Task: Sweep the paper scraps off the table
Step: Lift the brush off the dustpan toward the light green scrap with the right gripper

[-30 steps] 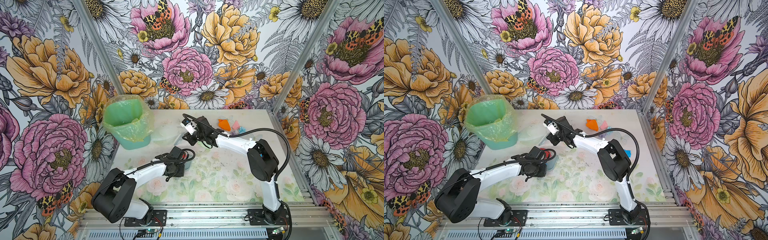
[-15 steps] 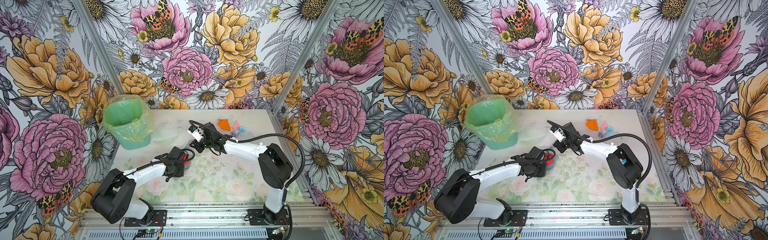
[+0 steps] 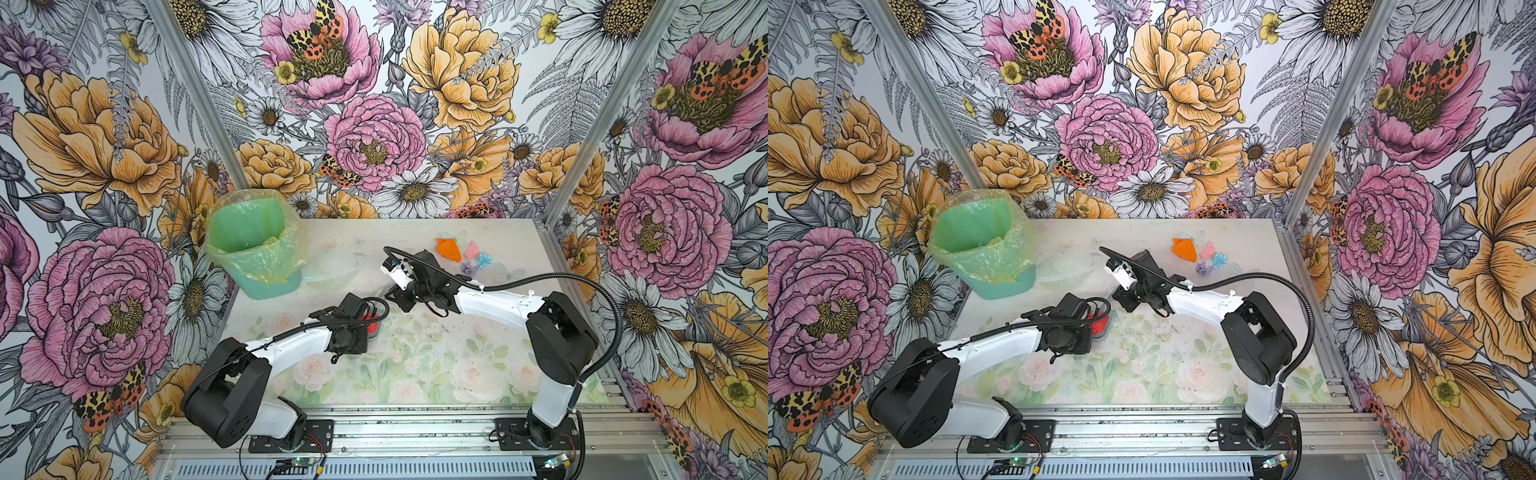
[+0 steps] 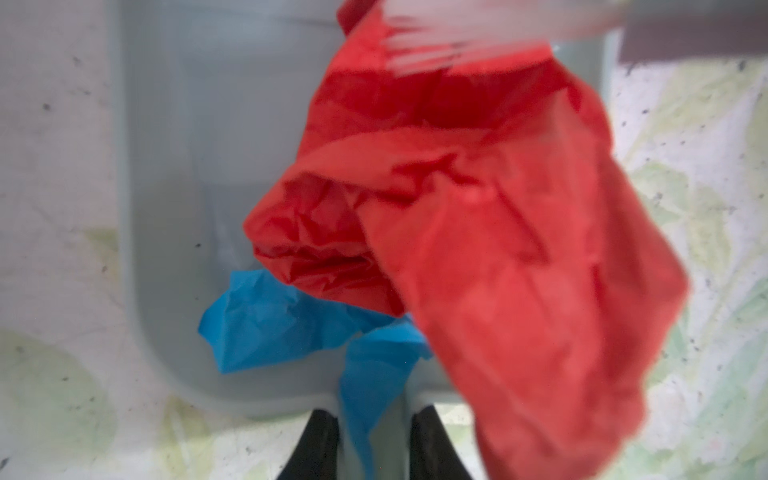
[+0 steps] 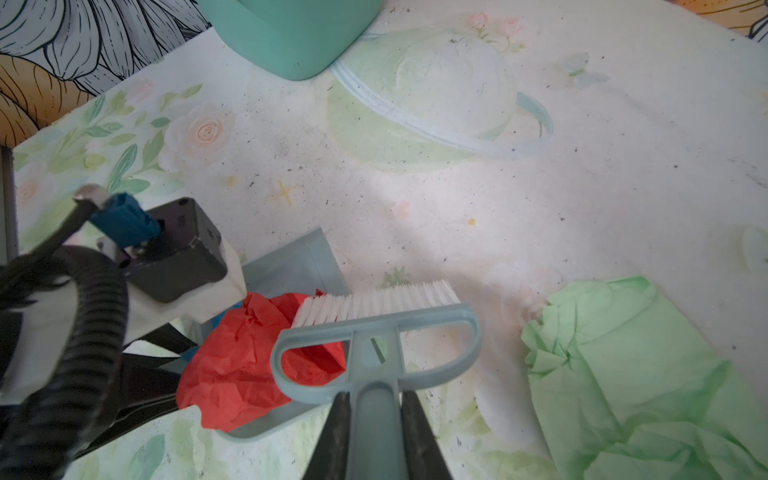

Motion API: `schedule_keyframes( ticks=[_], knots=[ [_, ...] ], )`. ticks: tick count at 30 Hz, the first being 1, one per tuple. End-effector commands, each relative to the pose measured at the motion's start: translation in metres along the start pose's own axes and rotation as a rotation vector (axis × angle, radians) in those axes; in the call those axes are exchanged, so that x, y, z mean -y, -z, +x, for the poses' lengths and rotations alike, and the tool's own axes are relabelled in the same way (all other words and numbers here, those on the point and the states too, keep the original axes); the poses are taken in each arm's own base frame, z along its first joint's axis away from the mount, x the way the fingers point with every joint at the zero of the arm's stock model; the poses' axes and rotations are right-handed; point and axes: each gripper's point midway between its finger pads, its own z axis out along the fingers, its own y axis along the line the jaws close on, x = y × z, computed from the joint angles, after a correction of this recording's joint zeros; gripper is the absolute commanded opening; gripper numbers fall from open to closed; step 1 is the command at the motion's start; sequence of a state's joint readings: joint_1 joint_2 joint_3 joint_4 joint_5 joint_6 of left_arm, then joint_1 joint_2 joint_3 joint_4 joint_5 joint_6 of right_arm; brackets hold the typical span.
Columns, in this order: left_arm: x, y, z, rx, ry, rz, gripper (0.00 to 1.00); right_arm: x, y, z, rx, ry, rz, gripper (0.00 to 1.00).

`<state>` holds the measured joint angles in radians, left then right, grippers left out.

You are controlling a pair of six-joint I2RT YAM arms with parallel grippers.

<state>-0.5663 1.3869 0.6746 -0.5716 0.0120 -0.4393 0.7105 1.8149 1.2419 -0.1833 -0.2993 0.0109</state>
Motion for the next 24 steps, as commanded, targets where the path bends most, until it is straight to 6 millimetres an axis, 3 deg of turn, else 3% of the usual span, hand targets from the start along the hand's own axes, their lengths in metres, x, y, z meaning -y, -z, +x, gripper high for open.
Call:
schedule_keyframes(
  ticks=[1, 15, 24],
  knots=[
    [-0.004, 0.009, -0.012, 0.07, 0.02, -0.015, 0.0, -0.006, 0.017, -0.017, 0.054, 0.023, 0.014, 0.0],
    [-0.006, 0.019, -0.02, 0.137, 0.004, -0.036, 0.0, 0.004, 0.035, -0.052, 0.131, 0.048, 0.07, 0.0],
    [-0.006, 0.029, -0.024, 0.177, 0.005, -0.031, 0.0, 0.016, 0.062, -0.082, 0.213, 0.046, 0.105, 0.0]
  ],
)
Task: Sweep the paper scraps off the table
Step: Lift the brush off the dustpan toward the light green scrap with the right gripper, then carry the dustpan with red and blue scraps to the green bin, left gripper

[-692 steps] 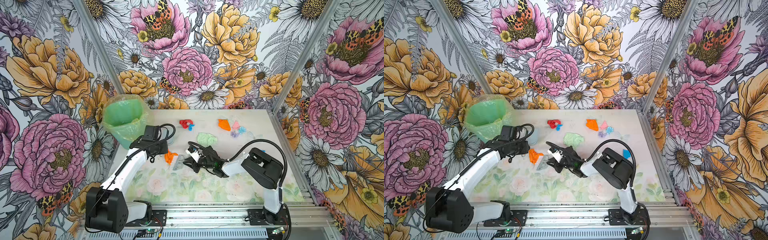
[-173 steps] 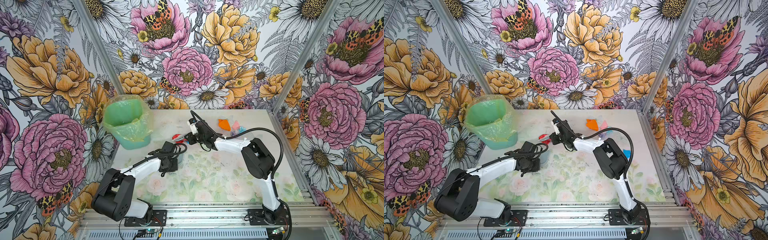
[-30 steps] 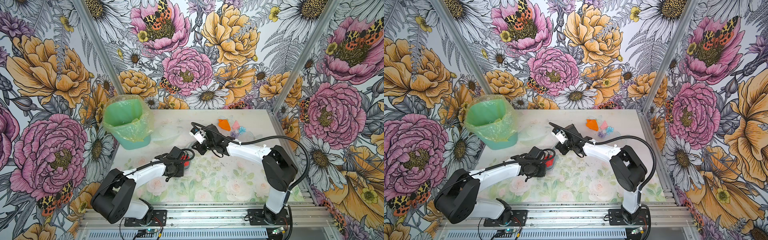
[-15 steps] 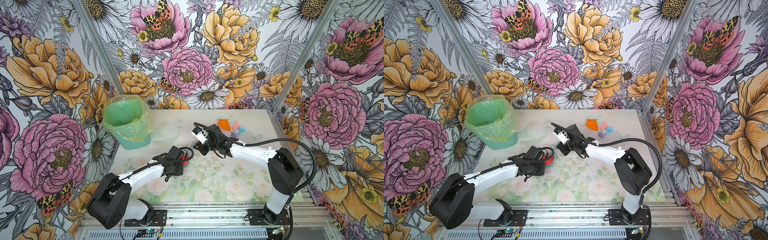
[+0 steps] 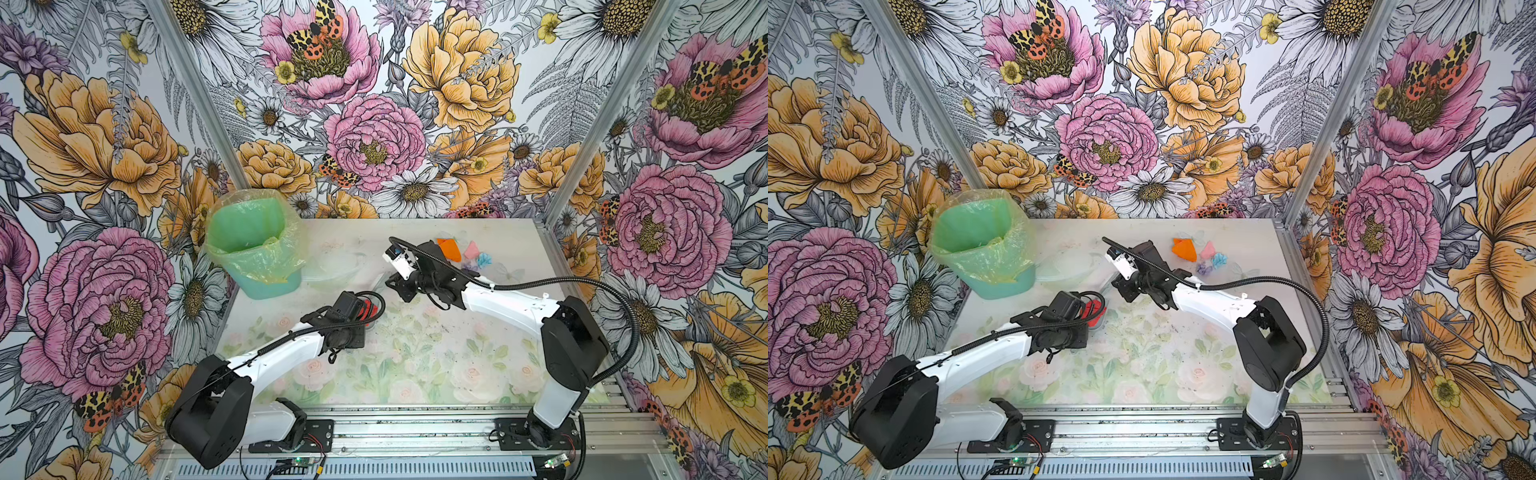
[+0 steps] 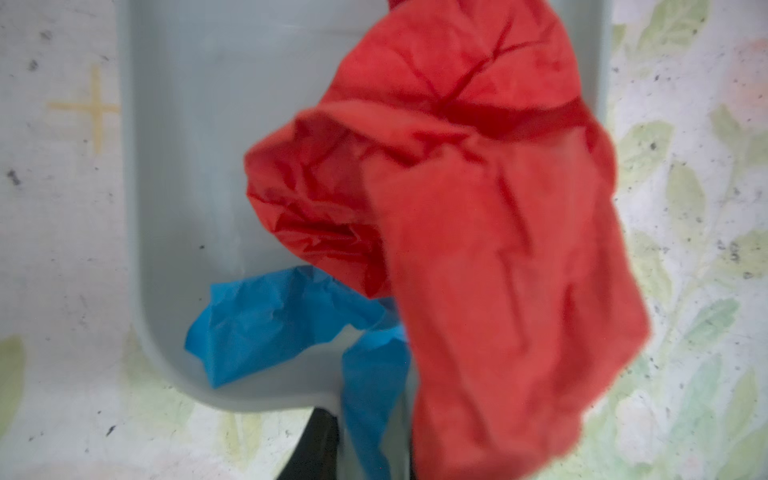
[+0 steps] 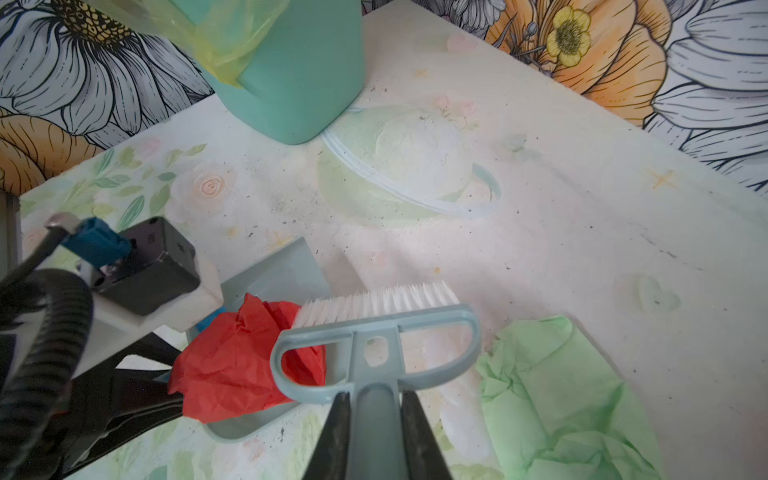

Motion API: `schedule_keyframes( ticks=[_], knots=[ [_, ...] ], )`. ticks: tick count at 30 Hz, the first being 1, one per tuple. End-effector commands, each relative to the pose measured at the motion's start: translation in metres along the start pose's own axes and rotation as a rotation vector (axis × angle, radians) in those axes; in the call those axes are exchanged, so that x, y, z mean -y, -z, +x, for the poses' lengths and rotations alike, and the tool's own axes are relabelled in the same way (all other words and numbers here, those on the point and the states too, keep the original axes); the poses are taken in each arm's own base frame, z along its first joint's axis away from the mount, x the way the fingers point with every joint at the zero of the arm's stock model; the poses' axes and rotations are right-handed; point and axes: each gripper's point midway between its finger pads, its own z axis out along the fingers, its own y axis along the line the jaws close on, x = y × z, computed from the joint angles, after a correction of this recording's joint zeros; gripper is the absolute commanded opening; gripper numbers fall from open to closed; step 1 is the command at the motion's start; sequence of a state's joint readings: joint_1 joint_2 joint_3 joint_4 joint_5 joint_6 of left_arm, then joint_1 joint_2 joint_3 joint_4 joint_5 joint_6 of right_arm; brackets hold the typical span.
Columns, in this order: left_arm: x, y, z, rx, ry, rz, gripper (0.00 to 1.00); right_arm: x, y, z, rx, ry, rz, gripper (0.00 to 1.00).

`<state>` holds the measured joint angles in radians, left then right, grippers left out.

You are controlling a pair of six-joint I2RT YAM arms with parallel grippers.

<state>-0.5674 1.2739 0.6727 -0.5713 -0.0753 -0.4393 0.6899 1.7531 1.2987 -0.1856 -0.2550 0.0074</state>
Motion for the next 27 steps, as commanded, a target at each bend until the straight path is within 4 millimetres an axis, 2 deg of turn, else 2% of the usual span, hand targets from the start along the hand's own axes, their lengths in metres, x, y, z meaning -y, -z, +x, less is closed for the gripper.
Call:
schedule_keyframes(
  ticks=[1, 11, 27],
  knots=[
    [-0.002, 0.004, -0.003, 0.041, 0.002, -0.007, 0.0, 0.008, 0.03, -0.043, 0.111, 0.022, 0.04, 0.0],
    [0.002, 0.018, -0.013, 0.073, 0.003, 0.004, 0.0, 0.023, 0.054, -0.048, 0.145, 0.011, 0.089, 0.0],
    [0.008, 0.084, -0.063, 0.173, -0.028, 0.008, 0.0, 0.065, 0.109, -0.035, 0.188, -0.039, 0.231, 0.0]
  ],
)
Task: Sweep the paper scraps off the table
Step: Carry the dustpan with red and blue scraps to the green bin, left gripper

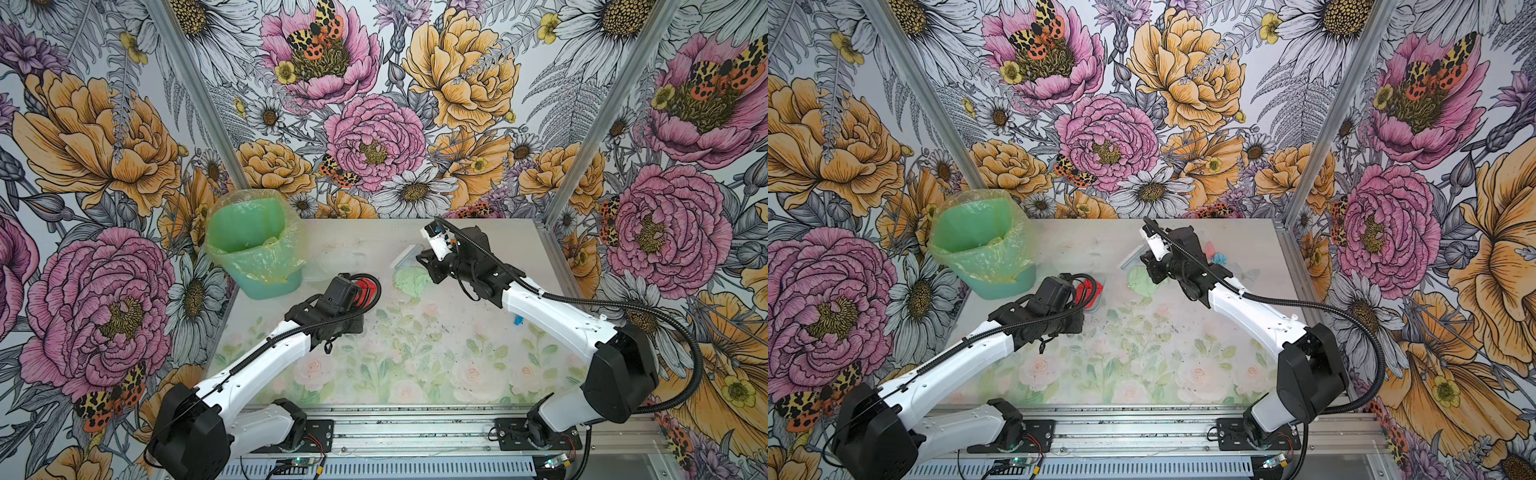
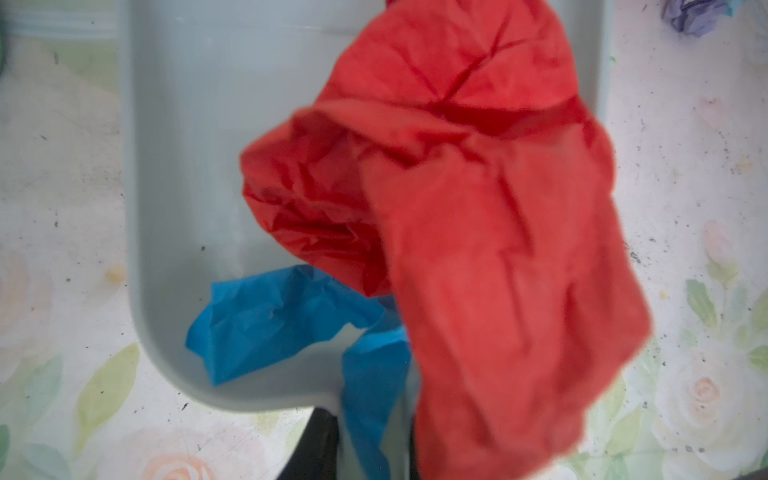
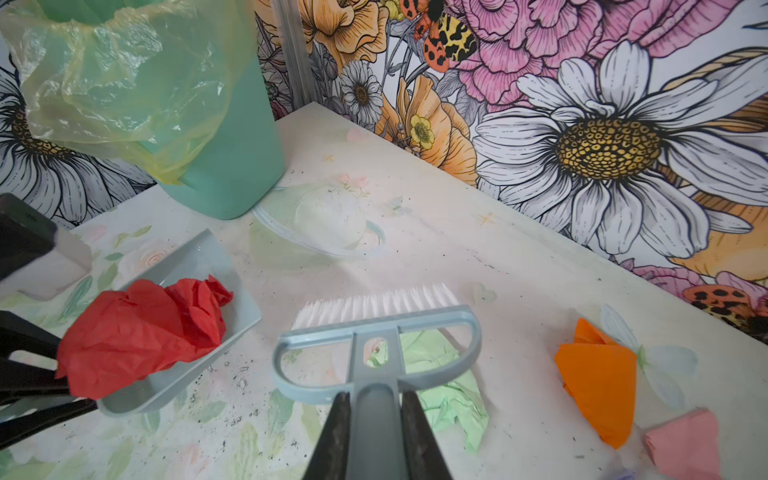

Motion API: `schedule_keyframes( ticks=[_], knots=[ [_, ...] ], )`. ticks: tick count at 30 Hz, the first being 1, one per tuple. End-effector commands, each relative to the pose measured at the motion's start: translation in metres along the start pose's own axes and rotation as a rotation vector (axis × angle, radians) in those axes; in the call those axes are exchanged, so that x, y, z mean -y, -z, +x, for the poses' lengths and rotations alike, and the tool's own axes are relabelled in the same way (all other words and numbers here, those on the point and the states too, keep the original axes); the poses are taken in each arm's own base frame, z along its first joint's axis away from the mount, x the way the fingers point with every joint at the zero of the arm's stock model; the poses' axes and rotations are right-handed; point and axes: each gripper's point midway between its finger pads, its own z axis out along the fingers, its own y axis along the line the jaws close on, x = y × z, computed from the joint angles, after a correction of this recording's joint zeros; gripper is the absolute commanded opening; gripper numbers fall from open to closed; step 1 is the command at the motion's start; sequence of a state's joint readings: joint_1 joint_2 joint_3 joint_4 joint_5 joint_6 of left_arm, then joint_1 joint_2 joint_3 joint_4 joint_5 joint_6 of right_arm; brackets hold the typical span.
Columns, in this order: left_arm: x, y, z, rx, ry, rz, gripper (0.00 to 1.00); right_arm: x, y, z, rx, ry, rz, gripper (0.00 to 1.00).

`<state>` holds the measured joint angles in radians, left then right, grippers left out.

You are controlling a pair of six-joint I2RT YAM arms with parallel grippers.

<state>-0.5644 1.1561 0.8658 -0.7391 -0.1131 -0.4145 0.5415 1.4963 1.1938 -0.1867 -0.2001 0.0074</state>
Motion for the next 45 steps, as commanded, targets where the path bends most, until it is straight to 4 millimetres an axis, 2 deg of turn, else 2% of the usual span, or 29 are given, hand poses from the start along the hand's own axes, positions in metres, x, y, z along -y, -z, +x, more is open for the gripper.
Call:
schedule_keyframes(
  ticks=[1, 6, 11, 18, 25, 32, 39, 45],
  knots=[
    [-0.006, 0.018, -0.018, 0.031, -0.023, -0.026, 0.0, 0.011, 0.016, -0.008, 0.038, 0.001, 0.046, 0.0],
    [-0.006, 0.035, -0.043, 0.055, -0.048, -0.029, 0.0, 0.021, 0.022, 0.001, 0.028, -0.013, 0.075, 0.0],
    [-0.004, 0.05, -0.074, 0.109, -0.03, 0.005, 0.0, 0.026, 0.018, 0.013, 0.002, -0.027, 0.087, 0.0],
    [-0.007, 0.073, -0.117, 0.17, 0.0, 0.042, 0.0, 0.026, 0.011, 0.018, -0.014, -0.041, 0.076, 0.0],
    [-0.014, 0.096, -0.151, 0.234, 0.03, 0.067, 0.0, 0.026, 0.006, 0.021, -0.026, -0.048, 0.065, 0.0],
    [-0.033, 0.112, -0.179, 0.287, 0.093, 0.081, 0.0, 0.025, 0.003, 0.023, -0.032, -0.056, 0.056, 0.0],
    [-0.058, 0.124, -0.198, 0.329, 0.163, 0.094, 0.0, 0.024, 0.0, 0.027, -0.041, -0.063, 0.048, 0.0],
    [-0.083, 0.124, -0.209, 0.333, 0.227, 0.112, 0.0, 0.024, 0.0, 0.031, -0.049, -0.063, 0.051, 0.0]
  ],
)
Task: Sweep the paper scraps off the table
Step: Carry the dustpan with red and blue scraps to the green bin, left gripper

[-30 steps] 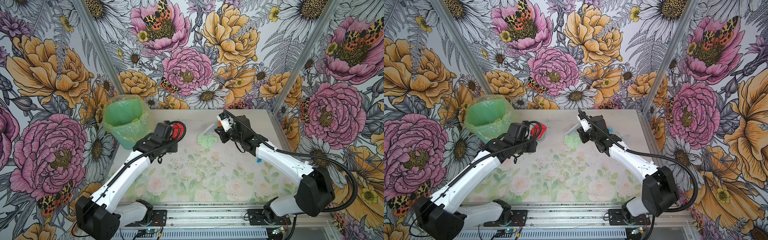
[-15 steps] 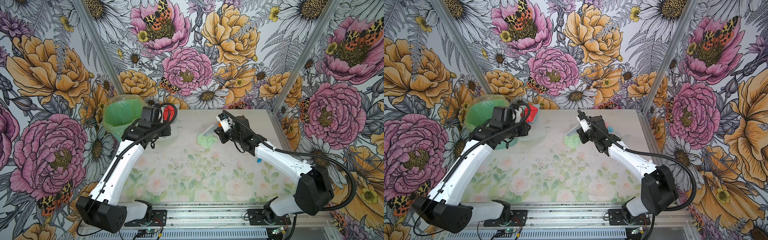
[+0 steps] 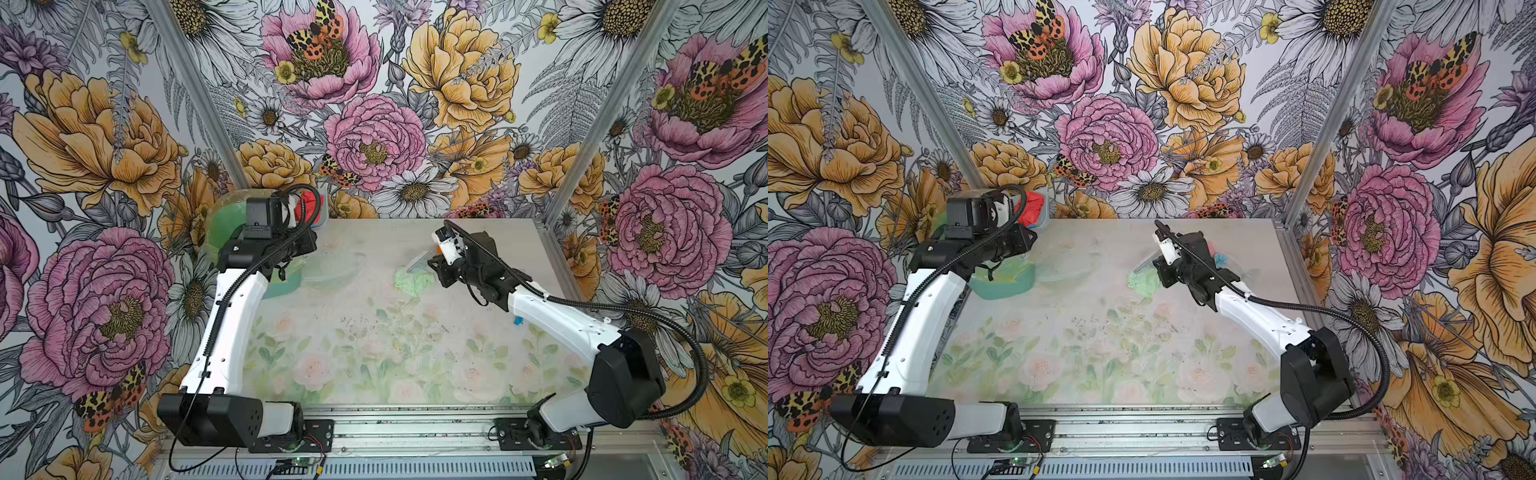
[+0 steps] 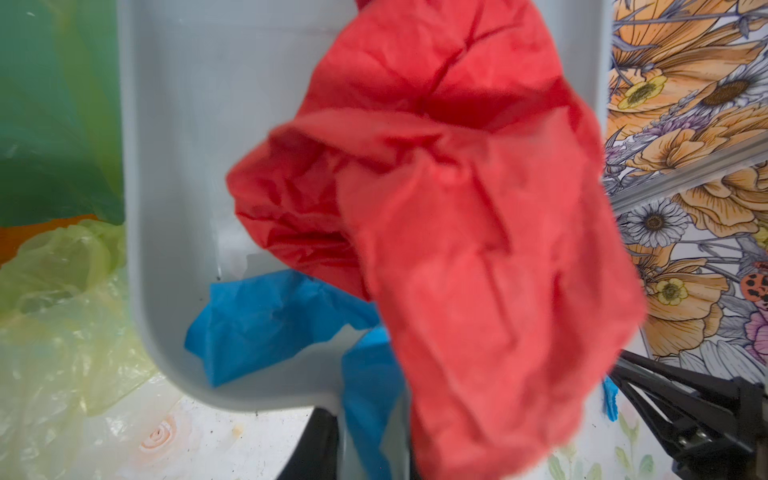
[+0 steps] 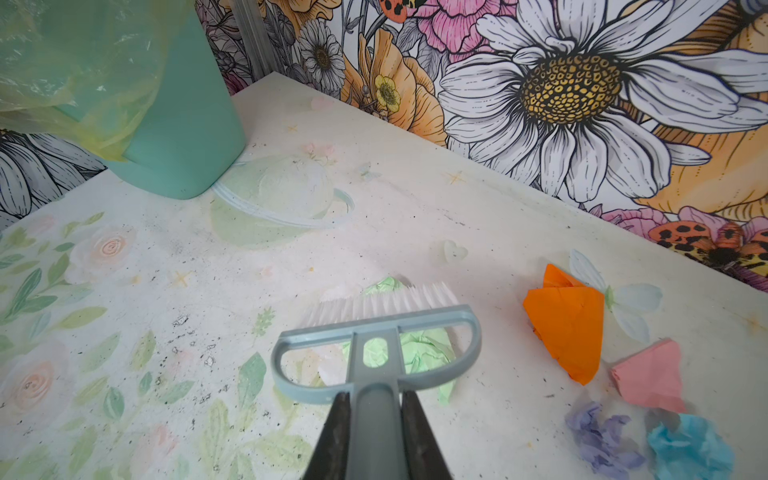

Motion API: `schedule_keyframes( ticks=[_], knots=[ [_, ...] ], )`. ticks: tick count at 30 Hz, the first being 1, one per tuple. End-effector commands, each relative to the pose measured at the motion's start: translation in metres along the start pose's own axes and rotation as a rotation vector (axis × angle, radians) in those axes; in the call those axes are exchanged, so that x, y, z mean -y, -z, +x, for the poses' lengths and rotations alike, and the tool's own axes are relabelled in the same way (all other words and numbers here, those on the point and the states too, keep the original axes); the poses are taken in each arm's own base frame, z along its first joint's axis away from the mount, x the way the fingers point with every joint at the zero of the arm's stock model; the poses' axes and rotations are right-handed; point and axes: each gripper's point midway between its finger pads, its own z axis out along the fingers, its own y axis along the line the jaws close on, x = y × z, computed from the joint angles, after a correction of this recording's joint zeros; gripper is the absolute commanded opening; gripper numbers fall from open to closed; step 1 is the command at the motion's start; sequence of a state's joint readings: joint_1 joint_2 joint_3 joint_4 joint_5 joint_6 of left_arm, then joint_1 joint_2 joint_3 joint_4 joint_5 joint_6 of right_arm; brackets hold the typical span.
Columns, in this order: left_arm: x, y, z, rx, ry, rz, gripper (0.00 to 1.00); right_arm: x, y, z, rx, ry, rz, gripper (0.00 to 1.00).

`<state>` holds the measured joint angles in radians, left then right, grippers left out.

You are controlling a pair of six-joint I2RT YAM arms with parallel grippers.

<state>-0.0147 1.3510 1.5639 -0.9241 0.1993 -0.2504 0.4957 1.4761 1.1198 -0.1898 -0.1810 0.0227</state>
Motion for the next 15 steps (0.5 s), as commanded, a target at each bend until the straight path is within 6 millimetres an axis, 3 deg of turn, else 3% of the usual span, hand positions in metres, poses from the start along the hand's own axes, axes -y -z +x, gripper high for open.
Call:
schedule_keyframes(
  ticks=[1, 7, 15],
  knots=[
    [-0.004, 0.0, -0.011, 0.0, 0.026, 0.055, 0.0, 0.002, -0.002, 0.0, 0.005, -0.012, -0.006, 0.0],
    [-0.024, -0.008, -0.024, -0.015, 0.121, 0.095, 0.0, 0.001, -0.001, 0.002, 0.003, -0.015, -0.012, 0.0],
    [-0.035, -0.01, -0.033, -0.021, 0.231, 0.177, 0.0, 0.002, 0.001, 0.002, 0.007, -0.013, -0.006, 0.0]
  ],
)
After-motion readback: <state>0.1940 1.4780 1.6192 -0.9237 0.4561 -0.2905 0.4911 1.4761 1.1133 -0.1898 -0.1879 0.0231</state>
